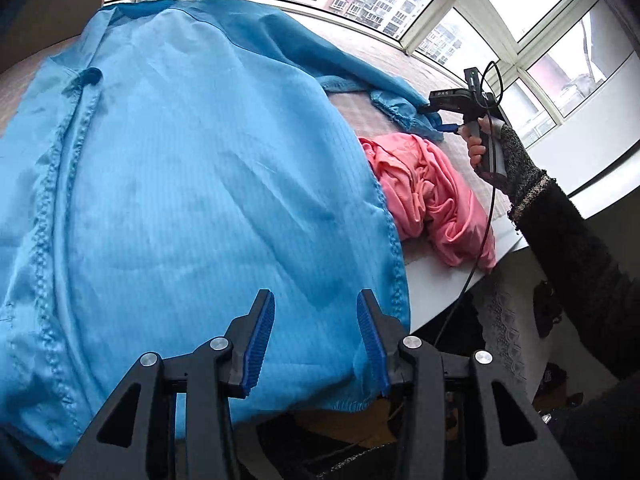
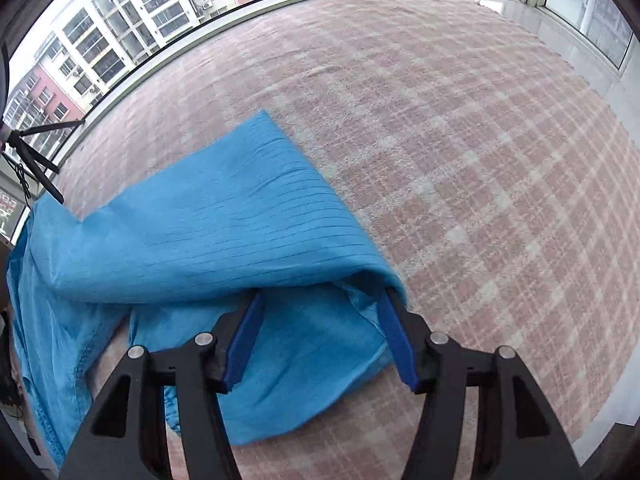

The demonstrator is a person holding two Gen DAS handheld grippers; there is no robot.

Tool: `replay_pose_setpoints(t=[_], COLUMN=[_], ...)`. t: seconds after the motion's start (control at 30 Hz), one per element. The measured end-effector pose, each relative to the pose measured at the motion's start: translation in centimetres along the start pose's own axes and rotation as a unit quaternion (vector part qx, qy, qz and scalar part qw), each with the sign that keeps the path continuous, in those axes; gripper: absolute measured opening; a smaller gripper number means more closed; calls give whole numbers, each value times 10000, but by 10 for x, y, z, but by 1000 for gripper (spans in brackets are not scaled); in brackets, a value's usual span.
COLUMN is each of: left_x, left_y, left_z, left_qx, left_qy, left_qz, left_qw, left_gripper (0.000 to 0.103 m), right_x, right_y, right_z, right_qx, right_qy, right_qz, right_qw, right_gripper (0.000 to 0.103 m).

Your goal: Fold clothes

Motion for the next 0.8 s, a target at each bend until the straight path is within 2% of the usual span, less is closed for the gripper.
replay_pose_setpoints(t=[0.03, 0.1, 0.17, 0.2, 0.27, 0.3, 0.37, 0.53, 0.63, 0.67, 0.7, 0.73, 0.77, 0.8], left_x=[-4, -12, -19, -23, -30, -33, -39, -43, -41, -41, -40, -40, -40, -40], left_y=[4, 10, 14, 15, 16, 16, 15, 16, 18, 18, 19, 20, 21, 23], left_z=[0, 0, 1, 2, 5, 7, 9, 10, 8, 7, 7, 8, 8, 9], left_qx=[29, 68, 99, 108, 99, 75, 20, 2, 36, 52, 66, 79, 92, 109], left_qy=[19, 97, 163, 181, 224, 260, 348, 422, 422, 416, 409, 407, 406, 398], left_qz=[-40, -111, -189, -238, -309, -329, -349, -398, -410, -403, -404, -408, -390, -358], left_qw=[10000, 9999, 9996, 9995, 9992, 9991, 9988, 9983, 9983, 9983, 9983, 9983, 9984, 9985], left_gripper=[41, 41, 41, 41, 41, 41, 41, 41, 41, 41, 41, 41, 41, 41], right_x=[2, 9, 24, 31, 38, 41, 39, 23, 17, 17, 16, 12, 8, 5], right_y=[3, 24, 43, 51, 54, 54, 47, 17, 6, 6, 5, 5, 9, 13], right_z=[0, 0, 0, 0, 0, 0, 4, 0, -8, -11, -13, -13, -15, -18], right_qx=[5, 190, 468, 579, 559, 532, 341, 111, 274, 375, 446, 384, 323, 261], right_qy=[-106, -395, -569, -622, -423, -329, -181, 567, 633, 588, 525, 392, 280, 168], right_qz=[-90, -740, -792, -806, -737, -737, -1004, -597, -616, -683, -786, -1030, -1166, -1302], right_qw=[9999, 9963, 9941, 9931, 9948, 9953, 9942, 9965, 9957, 9952, 9945, 9932, 9923, 9910], right_gripper=[42, 42, 48, 55, 62, 62, 62, 63, 63, 56, 31, 14, 3, 3])
Point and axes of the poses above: each gripper's, at about its wrist camera, not at the fingertips, and y roughly against the way its jaws point, x to its right, z to its underside, the point moved 4 cm from there along -y, roughly the way its jaws point, and after that the axes turned 11 degrees about -z, right-handed, at the moved point
